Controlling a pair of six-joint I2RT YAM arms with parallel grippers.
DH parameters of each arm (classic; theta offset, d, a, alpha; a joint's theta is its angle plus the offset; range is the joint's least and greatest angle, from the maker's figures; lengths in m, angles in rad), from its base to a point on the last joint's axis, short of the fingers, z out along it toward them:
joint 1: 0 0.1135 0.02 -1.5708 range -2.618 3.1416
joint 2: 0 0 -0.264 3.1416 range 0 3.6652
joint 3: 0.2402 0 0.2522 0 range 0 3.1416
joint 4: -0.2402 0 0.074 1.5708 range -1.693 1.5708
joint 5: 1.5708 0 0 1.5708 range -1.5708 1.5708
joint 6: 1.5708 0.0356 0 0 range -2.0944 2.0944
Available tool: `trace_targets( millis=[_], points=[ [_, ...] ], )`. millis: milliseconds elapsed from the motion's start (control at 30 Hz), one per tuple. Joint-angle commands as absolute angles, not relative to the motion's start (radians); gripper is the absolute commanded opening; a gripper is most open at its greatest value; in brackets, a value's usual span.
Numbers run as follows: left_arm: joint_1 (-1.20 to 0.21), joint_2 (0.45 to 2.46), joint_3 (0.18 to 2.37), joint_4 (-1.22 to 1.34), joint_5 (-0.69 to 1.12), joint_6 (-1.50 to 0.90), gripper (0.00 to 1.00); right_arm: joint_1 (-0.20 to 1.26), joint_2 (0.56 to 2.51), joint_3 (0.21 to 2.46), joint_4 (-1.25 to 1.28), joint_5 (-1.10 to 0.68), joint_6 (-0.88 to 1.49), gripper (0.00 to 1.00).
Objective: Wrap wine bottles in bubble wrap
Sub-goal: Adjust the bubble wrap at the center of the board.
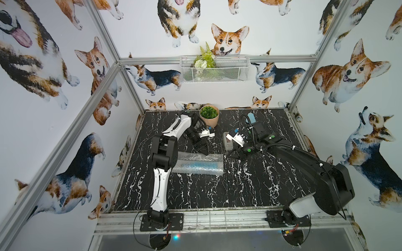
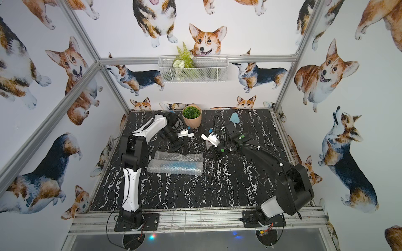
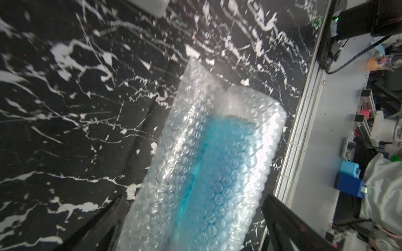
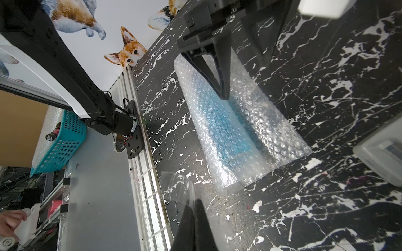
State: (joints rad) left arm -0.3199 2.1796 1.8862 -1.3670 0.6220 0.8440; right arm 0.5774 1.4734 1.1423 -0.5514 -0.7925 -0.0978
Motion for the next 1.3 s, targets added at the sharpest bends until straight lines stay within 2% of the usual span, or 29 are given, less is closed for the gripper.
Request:
trace_targets(
  millis=[0, 267, 467, 600, 667, 833, 933, 1100, 1267],
  points=[
    [-0.318, 2.011, 1.802, -1.293, 0.76, 0.845, 0.98, 0.587, 1.484, 1.153, -0.513, -0.833, -0.127, 0.0],
    [-0.342, 1.739, 1.613, -1.168, 0.996, 0.791, 0.94, 0.619, 1.511, 1.191, -0.506, -0.863, -0.159, 0.0],
    [-0.411, 1.666, 1.548, -1.107, 0.963, 0.764, 0.85, 0.642, 1.532, 1.219, -0.511, -0.877, -0.17, 0.0],
    [-0.439, 1.666, 1.527, -1.066, 0.882, 0.723, 0.78, 0.648, 1.54, 1.231, -0.513, -0.88, -0.168, 0.0],
    [-0.447, 1.665, 1.55, -1.082, 0.86, 0.718, 0.7, 0.65, 1.539, 1.235, -0.508, -0.89, -0.163, 0.0],
    [-0.449, 1.665, 1.52, -0.987, 0.95, 0.672, 0.58, 0.653, 1.55, 1.241, -0.499, -0.903, -0.151, 0.0],
    [-0.458, 1.666, 1.522, -1.029, 0.977, 0.693, 0.51, 0.653, 1.563, 1.249, -0.485, -0.916, -0.124, 0.0],
    [-0.458, 1.665, 1.531, -1.096, 0.919, 0.743, 0.56, 0.65, 1.589, 1.264, -0.475, -0.962, -0.067, 0.0],
    [-0.454, 1.665, 1.543, -1.114, 0.919, 0.747, 0.51, 0.645, 1.613, 1.273, -0.48, -0.978, -0.042, 0.0]
  ],
)
